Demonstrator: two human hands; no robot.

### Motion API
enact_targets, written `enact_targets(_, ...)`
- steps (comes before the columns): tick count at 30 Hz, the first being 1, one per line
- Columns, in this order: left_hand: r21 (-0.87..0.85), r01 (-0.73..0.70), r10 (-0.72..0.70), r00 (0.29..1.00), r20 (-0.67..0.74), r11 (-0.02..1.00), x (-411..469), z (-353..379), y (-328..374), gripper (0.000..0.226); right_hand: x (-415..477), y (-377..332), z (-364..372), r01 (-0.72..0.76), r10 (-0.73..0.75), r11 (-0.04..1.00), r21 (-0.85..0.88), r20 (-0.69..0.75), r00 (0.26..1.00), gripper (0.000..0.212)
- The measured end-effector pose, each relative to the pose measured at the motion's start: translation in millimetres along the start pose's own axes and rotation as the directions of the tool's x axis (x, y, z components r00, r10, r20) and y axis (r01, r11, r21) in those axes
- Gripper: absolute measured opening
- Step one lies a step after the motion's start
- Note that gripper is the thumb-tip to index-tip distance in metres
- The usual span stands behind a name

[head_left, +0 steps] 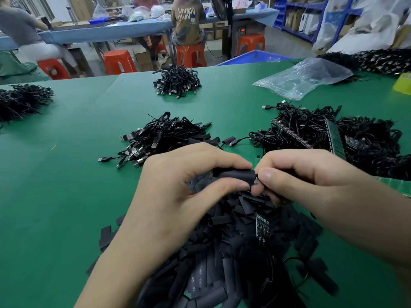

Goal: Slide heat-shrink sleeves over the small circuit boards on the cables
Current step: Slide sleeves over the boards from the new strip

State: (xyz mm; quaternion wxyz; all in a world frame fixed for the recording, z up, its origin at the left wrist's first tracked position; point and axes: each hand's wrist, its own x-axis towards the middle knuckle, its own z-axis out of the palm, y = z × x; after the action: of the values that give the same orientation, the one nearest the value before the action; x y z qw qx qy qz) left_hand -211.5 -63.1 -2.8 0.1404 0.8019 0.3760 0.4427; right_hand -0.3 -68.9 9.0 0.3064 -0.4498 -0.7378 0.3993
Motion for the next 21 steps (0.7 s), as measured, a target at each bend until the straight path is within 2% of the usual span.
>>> enact_targets(5,-0.035,0.059,-0.059,0.998,0.022,0.998,-0.7,1.5,0.3,0.019,0.1,-0.2,3.5,0.052,-0.057,0.997,-0.06,-0.082,0.995,0.032)
enact_targets(10,-0.06,0.092,-0.092,0.996,0.006,0.994,0.1,1.3,-0.1,0.017,0.9,-4.8,8.6,0.052,-0.074,0.993,-0.11,-0.199,0.977,0.013)
enact_targets(13,-0.082,0.112,-0.112,0.994,0.007,0.99,0.1,-0.4,-1.2,0.018,-0.4,-4.9,7.9,0.065,-0.086,0.994,-0.082,-0.285,0.955,0.013)
enact_targets(18,-0.096,0.101,-0.102,0.995,-0.001,0.99,0.4,-0.1,1.2,0.019,-0.8,-4.9,8.6,0.14,-0.183,0.977,-0.159,-0.3,0.936,0.014)
enact_targets(21,-0.111,0.093,-0.092,0.996,0.011,0.989,1.5,-0.3,3.3,0.029,1.8,1.1,10.2,0.181,-0.257,0.953,-0.243,-0.332,0.908,0.01)
